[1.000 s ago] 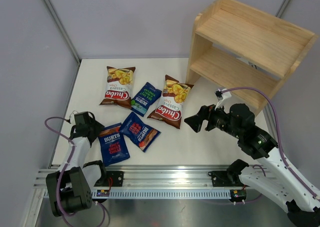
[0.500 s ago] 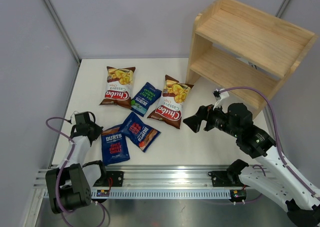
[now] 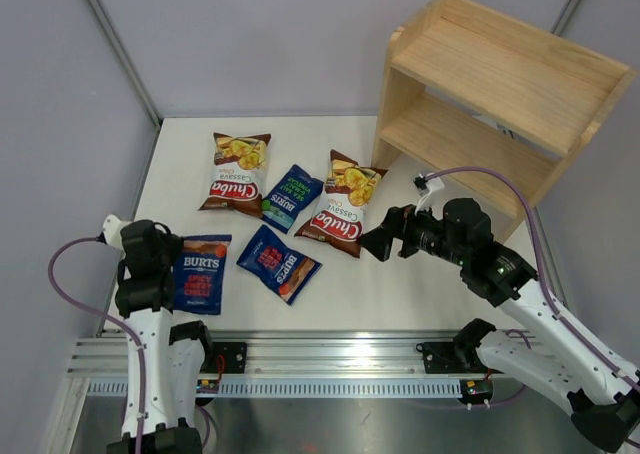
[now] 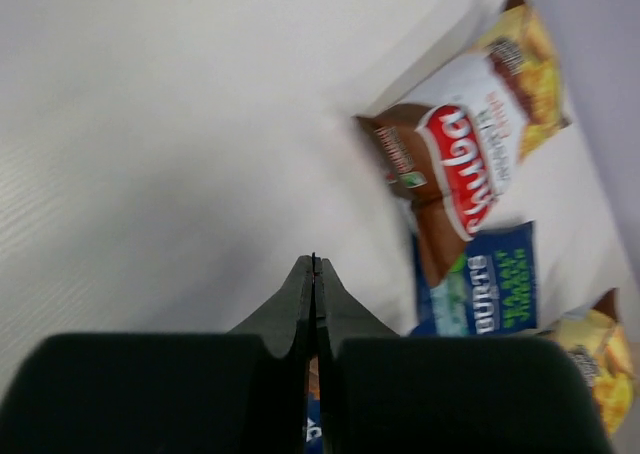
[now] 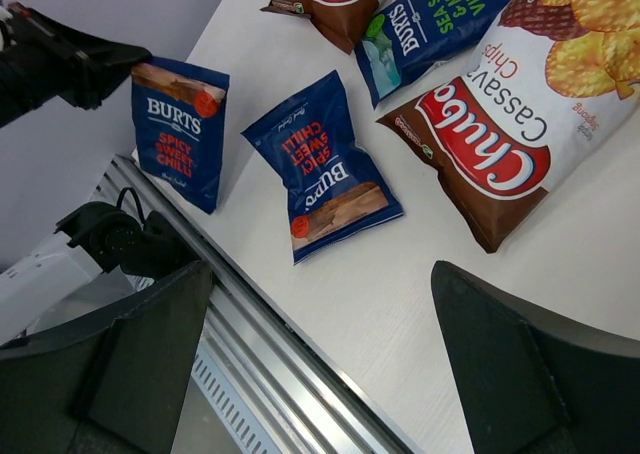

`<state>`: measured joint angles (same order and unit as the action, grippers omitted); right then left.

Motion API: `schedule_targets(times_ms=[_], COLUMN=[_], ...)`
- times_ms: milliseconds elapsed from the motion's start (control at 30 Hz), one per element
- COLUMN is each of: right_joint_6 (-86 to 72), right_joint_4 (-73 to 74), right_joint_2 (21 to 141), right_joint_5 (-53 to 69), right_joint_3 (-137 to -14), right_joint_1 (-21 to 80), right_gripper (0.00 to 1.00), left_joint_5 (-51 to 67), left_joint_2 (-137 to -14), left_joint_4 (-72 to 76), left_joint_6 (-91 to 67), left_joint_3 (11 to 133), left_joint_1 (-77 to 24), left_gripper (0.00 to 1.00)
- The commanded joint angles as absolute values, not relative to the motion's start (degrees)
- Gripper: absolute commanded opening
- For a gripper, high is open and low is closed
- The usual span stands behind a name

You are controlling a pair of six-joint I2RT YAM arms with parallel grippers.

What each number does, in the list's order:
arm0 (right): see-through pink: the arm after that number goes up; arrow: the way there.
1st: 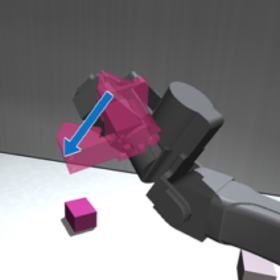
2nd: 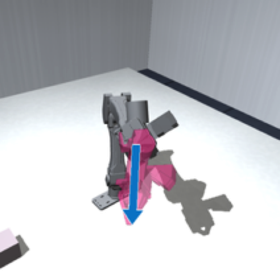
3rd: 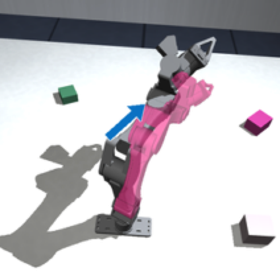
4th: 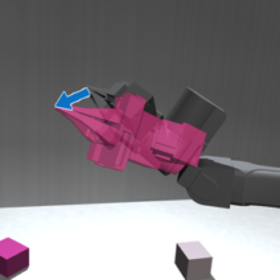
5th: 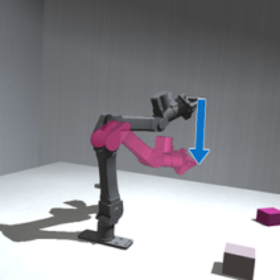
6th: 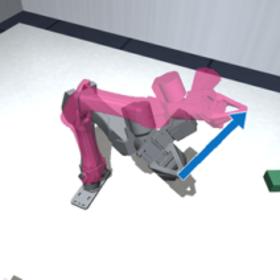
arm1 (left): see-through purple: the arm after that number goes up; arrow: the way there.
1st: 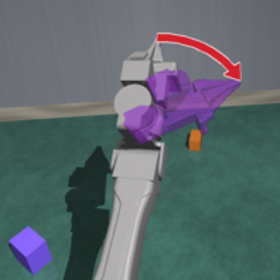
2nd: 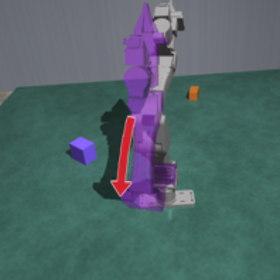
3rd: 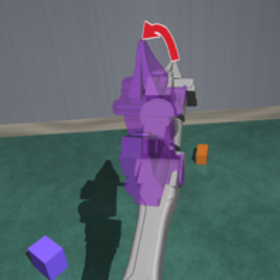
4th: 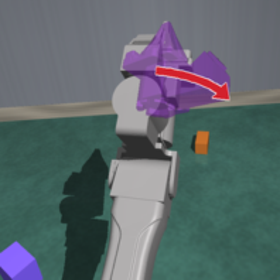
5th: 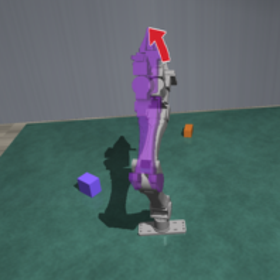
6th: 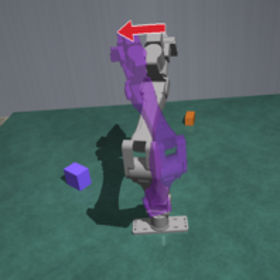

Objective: Place and organize the chips bags onto the shelf

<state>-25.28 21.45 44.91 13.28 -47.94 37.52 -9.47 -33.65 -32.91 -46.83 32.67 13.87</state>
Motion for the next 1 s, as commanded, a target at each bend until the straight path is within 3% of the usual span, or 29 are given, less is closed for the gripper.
schedule_targets(times_ms=[0,333,533,800,967], right_joint_6=[-27.1,-29.4,-32.7,-40.1,-42.4], right_joint_4=[14.9,5.5,-9.0,-37.1,-51.8], right_joint_2=[46.2,52.7,56.5,64.4,69.4], right_joint_5=[16.9,19.8,24.2,32.4,32.8], right_joint_3=[-48.0,-48.0,-45.4,-36.6,-33.1], right_joint_1=[38.0,38.0,38.0,38.0,39.5], right_gripper=[1.00,0.99,0.99,1.00,0.99], left_joint_5=[-7.8,6.7,4.0,-3.2,-9.2], left_joint_2=[-32.1,-34.7,-41.4,-45.1,-50.3], left_joint_4=[-34.8,-31.1,-26.0,-12.0,-10.7], left_joint_6=[-45.1,-45.5,-50.8,-66.6,-70.5], left_joint_3=[40.0,54.2,61.3,60.0,64.2], left_joint_1=[14.1,9.1,-2.4,-16.6,-24.9], left_gripper=[0.00,0.00,0.00,0.00,0.00])
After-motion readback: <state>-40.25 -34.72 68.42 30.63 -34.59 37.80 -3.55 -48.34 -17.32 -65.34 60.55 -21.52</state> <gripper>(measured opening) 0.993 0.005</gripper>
